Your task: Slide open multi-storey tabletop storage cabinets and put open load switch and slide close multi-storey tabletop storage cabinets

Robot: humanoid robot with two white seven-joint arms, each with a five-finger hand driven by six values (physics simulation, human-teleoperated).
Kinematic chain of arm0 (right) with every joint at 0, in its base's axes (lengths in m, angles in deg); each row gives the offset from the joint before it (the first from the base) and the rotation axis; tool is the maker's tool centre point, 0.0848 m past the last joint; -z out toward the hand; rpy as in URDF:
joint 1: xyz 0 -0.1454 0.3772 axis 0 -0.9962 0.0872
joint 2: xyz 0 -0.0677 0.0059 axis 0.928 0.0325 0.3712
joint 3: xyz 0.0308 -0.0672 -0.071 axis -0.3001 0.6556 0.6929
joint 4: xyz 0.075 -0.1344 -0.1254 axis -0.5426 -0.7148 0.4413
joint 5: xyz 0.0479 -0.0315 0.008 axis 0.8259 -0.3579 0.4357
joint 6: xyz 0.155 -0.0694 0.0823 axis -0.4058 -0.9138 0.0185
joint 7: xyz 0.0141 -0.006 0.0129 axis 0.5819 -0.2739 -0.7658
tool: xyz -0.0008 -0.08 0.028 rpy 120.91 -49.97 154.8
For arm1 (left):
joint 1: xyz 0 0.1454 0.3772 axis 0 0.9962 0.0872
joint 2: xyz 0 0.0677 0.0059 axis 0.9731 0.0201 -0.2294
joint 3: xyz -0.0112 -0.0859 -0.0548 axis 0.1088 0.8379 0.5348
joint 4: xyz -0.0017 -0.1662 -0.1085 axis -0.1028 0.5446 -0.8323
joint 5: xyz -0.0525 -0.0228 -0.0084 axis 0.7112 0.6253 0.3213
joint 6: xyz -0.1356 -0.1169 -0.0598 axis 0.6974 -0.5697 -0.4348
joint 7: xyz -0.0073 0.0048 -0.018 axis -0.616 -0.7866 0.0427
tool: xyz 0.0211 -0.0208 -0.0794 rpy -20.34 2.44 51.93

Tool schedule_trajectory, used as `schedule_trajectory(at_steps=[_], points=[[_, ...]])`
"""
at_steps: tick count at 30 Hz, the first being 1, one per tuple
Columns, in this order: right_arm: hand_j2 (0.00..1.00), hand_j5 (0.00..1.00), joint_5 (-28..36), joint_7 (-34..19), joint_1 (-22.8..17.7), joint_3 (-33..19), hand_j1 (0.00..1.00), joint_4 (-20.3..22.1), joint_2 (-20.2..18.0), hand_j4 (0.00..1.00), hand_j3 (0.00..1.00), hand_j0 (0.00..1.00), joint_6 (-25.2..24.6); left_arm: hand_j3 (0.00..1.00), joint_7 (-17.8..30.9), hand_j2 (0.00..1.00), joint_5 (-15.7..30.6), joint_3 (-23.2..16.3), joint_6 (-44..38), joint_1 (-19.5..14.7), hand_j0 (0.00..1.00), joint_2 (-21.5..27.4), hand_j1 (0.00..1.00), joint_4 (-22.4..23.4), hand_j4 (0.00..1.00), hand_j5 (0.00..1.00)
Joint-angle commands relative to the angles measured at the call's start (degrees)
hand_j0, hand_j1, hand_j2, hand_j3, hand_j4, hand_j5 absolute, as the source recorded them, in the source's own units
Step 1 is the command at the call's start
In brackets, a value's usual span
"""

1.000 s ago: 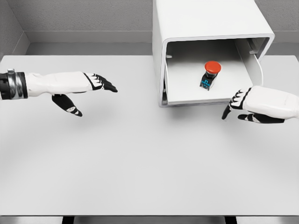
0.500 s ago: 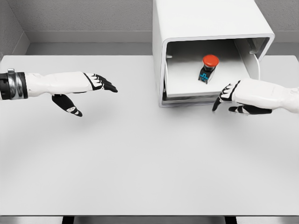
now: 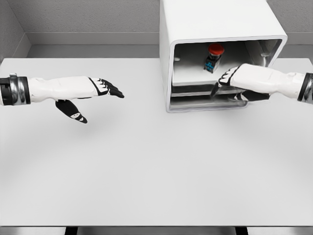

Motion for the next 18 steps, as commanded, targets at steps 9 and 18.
schedule_trajectory(at_steps=[9,18], points=[[0.63,0.63,-0.71,0.02,1.32,2.14,0.63,-0.4,1.75,0.63,0.63,0.63,-0.14,1.0,-0.02,1.0,0.4,-0.15,-0.15,0.0,1.0,-0.05,1.0,-0.1,1.0,1.0],[1.0,1.0,0.43,0.02,-12.3,-7.17,1.0,11.29,-8.71,1.0,1.0,1.0,-0.14,1.0,-0.02,1.0,0.49,-0.33,-0.15,0.09,1.0,-0.04,1.0,-0.02,1.0,1.0]])
